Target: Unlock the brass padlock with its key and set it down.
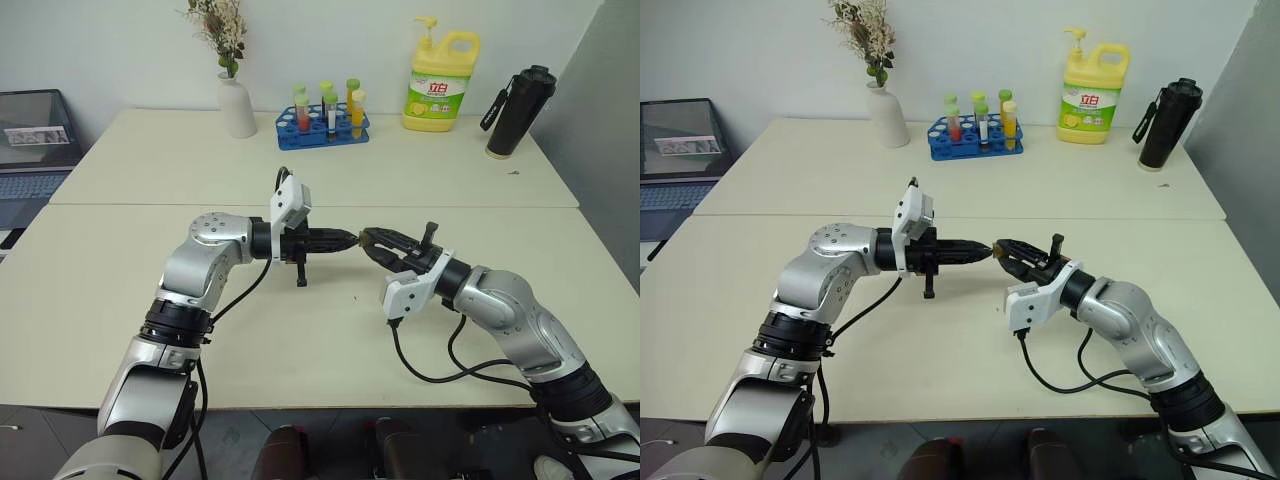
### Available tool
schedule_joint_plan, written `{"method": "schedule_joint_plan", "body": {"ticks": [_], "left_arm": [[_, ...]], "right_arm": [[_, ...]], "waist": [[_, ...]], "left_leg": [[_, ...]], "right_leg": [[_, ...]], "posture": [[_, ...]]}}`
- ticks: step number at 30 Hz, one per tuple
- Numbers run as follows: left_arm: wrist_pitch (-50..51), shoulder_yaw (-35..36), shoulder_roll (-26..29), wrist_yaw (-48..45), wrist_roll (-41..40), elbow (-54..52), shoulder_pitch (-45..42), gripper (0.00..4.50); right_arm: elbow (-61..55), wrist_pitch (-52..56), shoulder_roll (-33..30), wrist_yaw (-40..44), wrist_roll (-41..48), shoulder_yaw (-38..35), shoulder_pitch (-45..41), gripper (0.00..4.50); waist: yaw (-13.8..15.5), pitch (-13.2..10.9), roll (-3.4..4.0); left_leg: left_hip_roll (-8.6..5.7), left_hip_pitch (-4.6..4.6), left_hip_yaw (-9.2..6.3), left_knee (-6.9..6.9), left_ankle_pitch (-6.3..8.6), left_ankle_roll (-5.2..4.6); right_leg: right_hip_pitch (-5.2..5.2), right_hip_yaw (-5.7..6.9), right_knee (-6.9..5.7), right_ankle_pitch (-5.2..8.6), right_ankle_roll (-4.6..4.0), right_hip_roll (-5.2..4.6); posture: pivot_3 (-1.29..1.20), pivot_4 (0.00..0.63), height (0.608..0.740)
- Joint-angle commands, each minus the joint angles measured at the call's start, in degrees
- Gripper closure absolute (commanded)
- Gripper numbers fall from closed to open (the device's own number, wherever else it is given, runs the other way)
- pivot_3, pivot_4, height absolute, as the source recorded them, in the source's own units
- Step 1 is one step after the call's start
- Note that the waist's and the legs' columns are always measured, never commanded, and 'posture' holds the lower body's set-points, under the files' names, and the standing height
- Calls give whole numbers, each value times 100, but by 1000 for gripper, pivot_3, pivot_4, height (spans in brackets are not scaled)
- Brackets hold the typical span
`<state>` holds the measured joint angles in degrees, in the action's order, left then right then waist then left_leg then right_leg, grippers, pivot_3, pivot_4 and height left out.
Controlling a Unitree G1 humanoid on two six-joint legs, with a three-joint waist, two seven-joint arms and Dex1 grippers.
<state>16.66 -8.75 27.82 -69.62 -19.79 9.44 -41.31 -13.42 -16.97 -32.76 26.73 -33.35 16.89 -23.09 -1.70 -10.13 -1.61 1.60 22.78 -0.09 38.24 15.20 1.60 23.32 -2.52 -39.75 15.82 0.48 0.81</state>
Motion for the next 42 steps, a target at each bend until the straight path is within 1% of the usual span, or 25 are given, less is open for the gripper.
{"method": "schedule_joint_plan", "body": {"ticks": [1,2,14,21,25,29,31,35,38,40,41,42], "left_arm": [[-1024,-93,46,-64,380,-204,62,4500],[-1293,-108,59,-86,484,-169,81,4500],[-1996,-91,9,-397,555,346,-69,4500],[-2846,-172,-41,-487,786,620,-90,4500],[-3148,-132,-105,-409,837,787,-170,4500],[-3097,-89,-163,-357,807,846,-241,4500],[-2839,-63,-176,-317,745,792,-241,4500],[-1995,-25,-156,-337,502,583,-166,4500],[-1243,25,-97,-242,369,502,-216,3872],[-933,59,-61,-197,321,443,-233,3273],[-594,82,-19,-155,257,391,-235,3009],[-339,98,12,-122,208,343,-234,2616]], "right_arm": [[-230,4,41,8,132,-139,-21,3564],[-224,9,48,9,140,-141,-25,3564],[-103,-75,57,-39,160,-143,-59,3564],[-95,-69,71,-44,168,-166,-41,3564],[-95,-56,85,-50,172,-172,-39,3564],[-95,-32,91,-46,189,-177,-35,3564],[-94,-5,103,-46,194,-172,-39,3564],[-96,17,112,-49,204,-170,-40,3564],[-103,30,121,-43,210,-169,-45,3564],[-103,35,127,-39,213,-171,-46,3564],[-102,40,130,-36,215,-174,-44,3564],[-102,43,135,-32,216,-177,-42,3564]], "waist": [[0,0,0],[0,0,0],[0,0,0],[0,0,0],[1,0,0],[0,0,0],[-1,0,0],[-2,0,0],[-3,0,0],[-4,0,0],[-5,0,0],[-5,0,0]], "left_leg": [[0,0,0,0,0,0],[0,0,0,0,0,0],[-1,1,4,0,1,-2],[-1,1,4,0,1,-2],[-1,1,5,0,1,-2],[-1,1,5,1,1,-2],[-1,1,5,0,1,-2],[-1,1,3,1,1,-2],[-1,1,2,1,1,-2],[0,1,0,1,1,-2],[0,0,0,2,1,-2],[0,1,-1,2,1,-2]], "right_leg": [[0,0,0,0,0,0],[0,1,0,0,0,0],[0,2,0,0,0,2],[0,2,-1,0,0,2],[0,3,-1,0,0,2],[0,3,-1,0,0,2],[0,3,-1,0,0,2],[0,3,-2,0,0,3],[0,4,-3,0,0,3],[0,4,-3,0,1,4],[0,4,-4,0,1,4],[0,4,-4,0,1,4]], "posture": [[0,150,740],[0,150,740],[0,150,740],[0,150,740],[0,150,740],[0,150,740],[0,150,740],[0,150,740],[0,150,740],[0,150,740],[0,150,740],[0,150,740]]}}
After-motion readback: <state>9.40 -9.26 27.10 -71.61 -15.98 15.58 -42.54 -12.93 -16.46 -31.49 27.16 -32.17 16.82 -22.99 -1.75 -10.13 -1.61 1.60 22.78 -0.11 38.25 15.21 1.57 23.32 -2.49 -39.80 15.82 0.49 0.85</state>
